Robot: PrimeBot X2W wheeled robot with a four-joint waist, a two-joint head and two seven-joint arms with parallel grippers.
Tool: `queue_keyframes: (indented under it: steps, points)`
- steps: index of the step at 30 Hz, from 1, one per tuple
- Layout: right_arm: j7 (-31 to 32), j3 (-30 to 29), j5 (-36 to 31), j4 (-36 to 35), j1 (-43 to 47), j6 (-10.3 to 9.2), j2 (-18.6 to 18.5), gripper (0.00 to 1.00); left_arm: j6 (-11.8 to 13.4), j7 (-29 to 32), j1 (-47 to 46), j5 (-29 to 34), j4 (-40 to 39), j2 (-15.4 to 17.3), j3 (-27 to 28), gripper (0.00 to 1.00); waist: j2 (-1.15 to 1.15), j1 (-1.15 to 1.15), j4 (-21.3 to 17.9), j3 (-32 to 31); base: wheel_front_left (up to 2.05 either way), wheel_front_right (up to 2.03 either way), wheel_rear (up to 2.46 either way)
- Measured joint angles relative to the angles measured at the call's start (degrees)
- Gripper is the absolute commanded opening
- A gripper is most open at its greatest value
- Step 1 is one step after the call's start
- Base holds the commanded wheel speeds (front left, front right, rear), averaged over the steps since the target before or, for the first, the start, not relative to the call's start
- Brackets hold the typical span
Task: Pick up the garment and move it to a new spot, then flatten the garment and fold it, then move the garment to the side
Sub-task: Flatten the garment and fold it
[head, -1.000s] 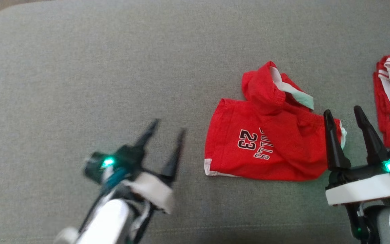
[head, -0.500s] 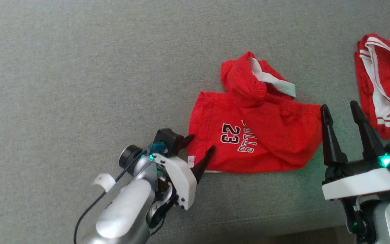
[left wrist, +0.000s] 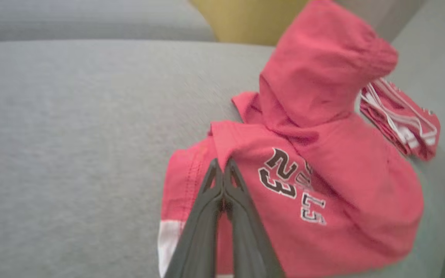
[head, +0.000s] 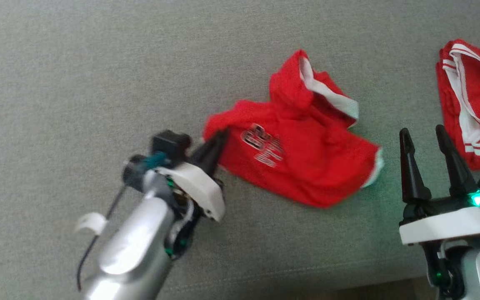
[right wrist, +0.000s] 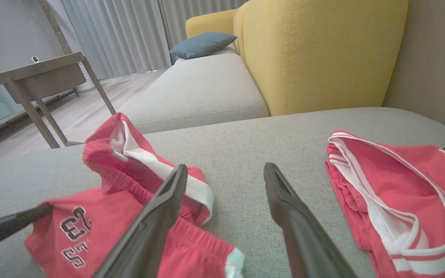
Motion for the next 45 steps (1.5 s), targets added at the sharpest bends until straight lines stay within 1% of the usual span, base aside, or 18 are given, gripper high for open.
queue_keyframes:
  steps: [3,6,13,16,17,21,25,29,30,31,32,34,35,38,39,40,41,45]
  points:
    - [0.0,-0.5,0.4,0.3,0.0,0.0,0.2,1.0,2.5,-1.7,0.8,-1.3,-2.9,1.6,3.4,0.0,0.0,0.0,0.5,-0.2,0.0,0.0,0.0]
    - [0.1,-1.2,0.4,0.4,0.1,0.0,0.2,1.0,4.9,-2.0,3.3,-2.3,-5.8,3.7,6.2,0.0,0.0,0.0,0.9,-0.4,0.0,0.0,0.0]
    - [1.3,-1.8,0.6,0.9,0.1,0.0,0.3,1.0,11.2,-1.0,10.5,-3.6,-12.6,7.8,11.4,0.0,0.0,0.0,2.0,-0.5,0.0,0.0,0.0]
    - [1.8,-1.9,0.6,1.2,0.2,0.0,0.4,1.0,13.1,0.3,13.4,-3.8,-15.8,8.7,12.5,0.0,0.0,0.0,2.3,-0.6,0.0,0.0,0.0]
    - [1.8,-1.9,0.6,1.2,0.2,0.0,0.4,1.0,13.5,0.8,14.4,-3.9,-16.6,8.8,12.5,0.0,0.0,0.0,2.4,-0.7,0.0,0.0,0.0]
    - [1.9,-1.9,0.6,1.3,0.3,0.0,0.4,1.0,13.8,2.1,17.1,-4.4,-18.8,8.8,11.7,0.0,0.0,0.0,2.6,-1.0,0.0,0.0,0.0]
    - [2.3,-1.8,0.6,1.4,0.3,0.0,0.4,1.0,14.0,2.6,17.1,-4.4,-20.8,8.8,10.5,0.0,0.0,0.0,2.6,-1.5,0.0,0.0,0.0]
    - [2.3,-1.5,0.6,1.4,0.3,0.0,0.4,1.0,14.0,3.7,17.0,-4.2,-20.5,9.1,10.1,0.0,0.0,0.0,2.5,-1.8,0.0,0.0,0.0]
    - [2.3,-1.4,0.6,1.4,0.3,0.0,0.4,1.0,14.0,3.7,17.0,-4.1,-20.2,9.2,10.1,0.21,0.0,0.0,2.4,-1.8,0.0,0.0,0.0]
    - [2.3,-1.3,0.6,1.4,0.3,0.0,0.4,1.0,14.0,3.7,17.0,-4.0,-20.0,9.2,10.0,0.83,0.0,0.0,2.3,-1.8,0.0,0.0,0.0]
    - [2.3,-1.2,0.6,1.4,0.3,0.0,0.4,1.0,14.0,3.7,17.0,-3.7,-19.7,9.3,9.8,1.0,0.0,0.0,2.3,-1.9,0.0,0.0,0.0]
    - [2.3,-0.9,0.6,1.4,0.3,0.0,0.4,1.0,14.0,3.4,16.8,-3.3,-19.5,9.4,9.6,1.0,0.0,0.0,2.2,-2.0,0.0,0.0,0.0]
    - [2.3,-0.7,0.6,1.4,0.3,0.0,0.3,1.0,14.1,2.3,16.7,-2.6,-19.4,9.5,9.6,1.0,0.0,0.0,2.2,-2.0,0.0,0.0,0.0]
    - [2.3,0.2,0.3,1.3,0.3,0.0,-0.1,1.0,15.4,-1.9,15.6,0.5,-19.5,10.4,9.7,1.0,0.0,0.0,2.4,-2.2,0.0,0.0,0.0]
    - [2.3,0.2,0.3,1.3,0.3,0.0,-0.1,1.0,15.4,-1.9,15.6,0.5,-19.5,10.4,9.7,1.0,0.0,0.0,2.4,-2.2,0.0,0.0,0.0]
    - [2.3,0.9,-0.1,1.0,0.2,0.0,-0.7,1.0,16.3,-4.8,14.8,2.6,-19.9,11.1,10.1,1.0,0.0,0.0,2.6,-2.3,0.0,0.0,0.0]
    - [2.3,0.9,-0.1,1.0,0.2,0.0,-0.7,1.0,16.3,-4.8,14.8,2.6,-19.9,11.1,10.1,1.0,0.0,0.0,2.6,-2.3,0.0,0.0,0.0]
    - [2.3,1.7,-0.7,0.2,0.1,0.0,-1.5,1.0,17.6,-8.6,14.3,5.5,-20.9,12.2,10.8,1.0,0.0,0.0,2.9,-2.6,0.0,0.0,0.0]
